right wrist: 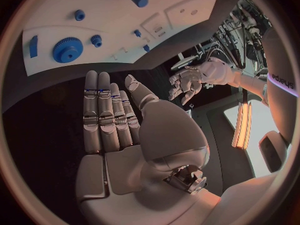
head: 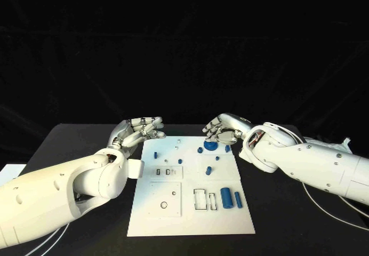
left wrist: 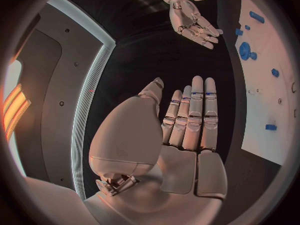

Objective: Assemble the parts on the task board

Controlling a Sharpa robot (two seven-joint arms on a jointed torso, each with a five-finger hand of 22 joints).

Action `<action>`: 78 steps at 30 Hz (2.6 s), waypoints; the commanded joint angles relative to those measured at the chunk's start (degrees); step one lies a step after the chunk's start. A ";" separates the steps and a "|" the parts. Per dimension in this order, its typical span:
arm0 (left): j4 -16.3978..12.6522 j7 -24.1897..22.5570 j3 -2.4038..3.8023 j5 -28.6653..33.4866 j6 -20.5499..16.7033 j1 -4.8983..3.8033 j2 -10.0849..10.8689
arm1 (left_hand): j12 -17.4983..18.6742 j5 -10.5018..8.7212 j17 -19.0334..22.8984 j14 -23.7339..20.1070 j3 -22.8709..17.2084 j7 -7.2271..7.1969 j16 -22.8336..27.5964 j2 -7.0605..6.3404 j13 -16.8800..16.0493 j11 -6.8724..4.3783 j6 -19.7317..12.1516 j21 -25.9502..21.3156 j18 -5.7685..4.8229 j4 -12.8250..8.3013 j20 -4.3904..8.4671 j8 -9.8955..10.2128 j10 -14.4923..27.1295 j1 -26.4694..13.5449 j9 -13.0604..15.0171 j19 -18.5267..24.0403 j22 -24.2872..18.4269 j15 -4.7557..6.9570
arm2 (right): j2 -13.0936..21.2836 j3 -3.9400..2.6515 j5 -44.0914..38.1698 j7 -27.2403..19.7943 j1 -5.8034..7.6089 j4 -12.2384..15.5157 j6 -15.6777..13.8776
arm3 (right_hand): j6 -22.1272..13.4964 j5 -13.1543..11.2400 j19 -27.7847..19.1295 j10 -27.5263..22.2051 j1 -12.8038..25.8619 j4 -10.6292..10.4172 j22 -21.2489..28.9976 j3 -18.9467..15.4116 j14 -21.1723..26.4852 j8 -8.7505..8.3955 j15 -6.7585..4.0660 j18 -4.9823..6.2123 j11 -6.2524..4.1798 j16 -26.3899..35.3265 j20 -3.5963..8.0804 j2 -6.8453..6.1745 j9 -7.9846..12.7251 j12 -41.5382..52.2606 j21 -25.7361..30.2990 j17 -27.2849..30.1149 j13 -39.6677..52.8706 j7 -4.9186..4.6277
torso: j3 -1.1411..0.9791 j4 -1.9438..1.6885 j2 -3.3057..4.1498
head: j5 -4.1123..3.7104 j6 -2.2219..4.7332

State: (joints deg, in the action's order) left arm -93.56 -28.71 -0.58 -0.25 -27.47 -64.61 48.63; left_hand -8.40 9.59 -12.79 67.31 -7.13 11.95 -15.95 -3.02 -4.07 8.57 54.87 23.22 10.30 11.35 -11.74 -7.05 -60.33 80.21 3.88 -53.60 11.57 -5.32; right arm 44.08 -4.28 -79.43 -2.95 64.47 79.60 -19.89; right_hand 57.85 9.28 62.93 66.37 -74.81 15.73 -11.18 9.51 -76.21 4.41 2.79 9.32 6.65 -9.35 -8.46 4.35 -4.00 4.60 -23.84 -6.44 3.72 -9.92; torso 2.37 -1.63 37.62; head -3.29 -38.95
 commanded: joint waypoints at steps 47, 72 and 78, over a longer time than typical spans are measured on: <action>-4.67 1.53 0.60 4.95 3.60 -0.63 2.23 | 1.53 -0.16 -1.57 0.72 -0.03 0.05 -0.61 0.30 0.24 0.14 0.19 0.88 0.08 -0.94 0.21 1.05 -0.06 -0.07 -0.17 -0.78 0.55 0.11 | -3.15 -1.05 -30.63 13.62 0.49 -0.07 10.04 | 3.75 -4.28 11.57 1.13 1.24 -11.40 -47.18 13.48 -8.92 -0.58 -3.28 -3.32 -2.40 -40.74 3.39 -7.83 -0.28 -0.93 -48.33 -29.82 0.08 3.12 | 0.89 -2.25 6.30 | -3.04 1.77; -4.35 1.89 0.60 4.98 3.61 -0.63 2.21 | 1.83 -0.13 -1.85 0.63 -0.21 0.08 -0.61 0.59 0.26 0.18 0.11 0.98 0.06 -1.12 0.21 1.24 0.09 0.06 -0.16 -0.73 0.63 0.08 | -3.40 -1.19 -28.81 12.25 0.56 0.02 11.18 | 8.09 -4.90 13.94 4.91 -1.58 -12.30 -53.65 17.43 -9.29 0.71 -4.25 -4.33 -3.59 -47.85 3.95 -6.55 -1.50 -0.47 -52.78 -36.94 0.40 3.63 | 0.93 -2.45 7.12 | -3.10 2.49; -4.34 1.93 0.60 4.98 3.55 -0.63 2.20 | 1.89 -0.13 -1.94 0.61 -0.30 0.08 -0.61 0.69 0.26 0.18 0.12 1.01 0.06 -1.20 0.21 1.28 0.09 0.14 -0.16 -0.71 0.66 0.09 | -3.45 -1.23 -28.58 13.01 0.56 -0.02 6.83 | 8.77 -5.17 14.72 6.10 -2.76 -11.58 -55.70 19.10 -9.41 0.72 -4.36 -4.68 -3.65 -50.24 4.13 -6.25 -2.07 -0.70 -54.19 -39.36 0.44 3.42 | 0.97 -2.46 7.23 | -3.07 2.33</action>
State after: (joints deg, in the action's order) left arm -97.83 -26.62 -0.03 4.62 -24.95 -65.17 50.93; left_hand -6.76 9.59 -14.70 67.70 -7.45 11.75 -16.26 -2.79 -3.90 8.59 55.06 23.96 10.29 10.41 -11.58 -6.04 -60.30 80.44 3.79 -54.15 12.18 -5.33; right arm 40.71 -5.60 -108.06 9.76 65.20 79.62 -10.77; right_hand 66.31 3.99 77.26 71.43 -75.61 4.20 -66.76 28.30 -83.93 5.10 -1.15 5.69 3.52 -59.44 -4.31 -3.34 -6.01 3.95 -77.90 -45.66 4.13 -6.36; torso 3.32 -4.08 44.77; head -6.38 -36.57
